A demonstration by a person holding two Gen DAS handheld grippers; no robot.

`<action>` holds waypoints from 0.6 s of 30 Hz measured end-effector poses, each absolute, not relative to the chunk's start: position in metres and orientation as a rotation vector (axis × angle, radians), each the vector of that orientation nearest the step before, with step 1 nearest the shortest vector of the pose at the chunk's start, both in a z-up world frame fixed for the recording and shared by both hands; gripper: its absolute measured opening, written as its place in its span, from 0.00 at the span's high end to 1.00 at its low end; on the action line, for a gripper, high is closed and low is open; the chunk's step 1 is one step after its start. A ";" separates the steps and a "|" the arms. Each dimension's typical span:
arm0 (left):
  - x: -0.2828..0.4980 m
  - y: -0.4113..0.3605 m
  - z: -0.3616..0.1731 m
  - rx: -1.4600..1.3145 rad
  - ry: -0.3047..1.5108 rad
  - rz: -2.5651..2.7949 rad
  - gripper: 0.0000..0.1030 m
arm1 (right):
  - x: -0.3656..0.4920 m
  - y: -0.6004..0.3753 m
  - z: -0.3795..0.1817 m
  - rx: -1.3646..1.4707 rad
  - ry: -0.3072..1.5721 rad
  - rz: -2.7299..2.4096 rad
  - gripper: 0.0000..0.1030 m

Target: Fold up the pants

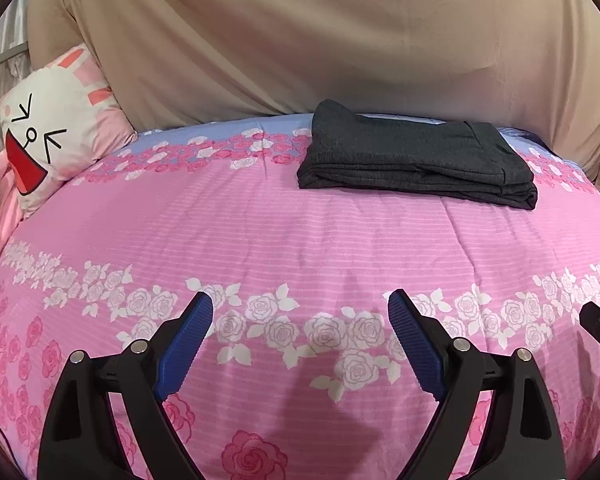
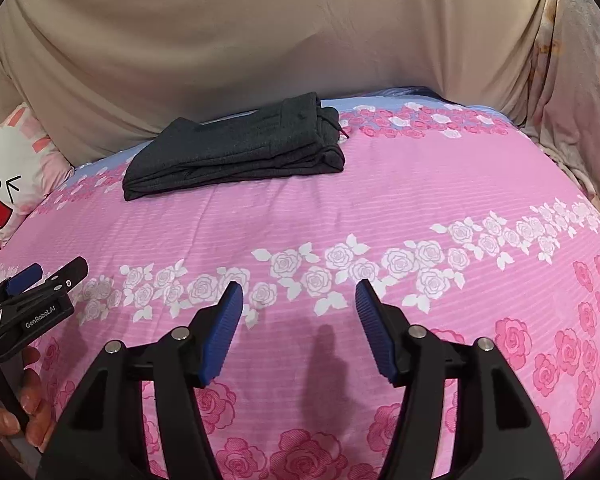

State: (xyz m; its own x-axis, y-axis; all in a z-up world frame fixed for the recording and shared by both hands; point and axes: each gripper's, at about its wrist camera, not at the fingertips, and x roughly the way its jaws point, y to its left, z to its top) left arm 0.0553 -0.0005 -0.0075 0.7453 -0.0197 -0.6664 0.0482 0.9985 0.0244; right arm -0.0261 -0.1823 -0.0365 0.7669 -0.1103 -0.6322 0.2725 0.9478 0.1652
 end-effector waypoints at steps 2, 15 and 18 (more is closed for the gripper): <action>0.055 0.001 -0.007 0.031 0.727 -0.038 0.16 | -0.026 -0.183 -0.037 0.260 0.668 -0.217 0.42; 0.052 -0.003 -0.005 0.046 0.709 -0.054 0.16 | -0.024 -0.168 -0.036 0.195 0.678 -0.232 0.35; 0.052 -0.004 -0.005 0.048 0.705 -0.056 0.16 | -0.023 -0.169 -0.037 0.198 0.681 -0.229 0.35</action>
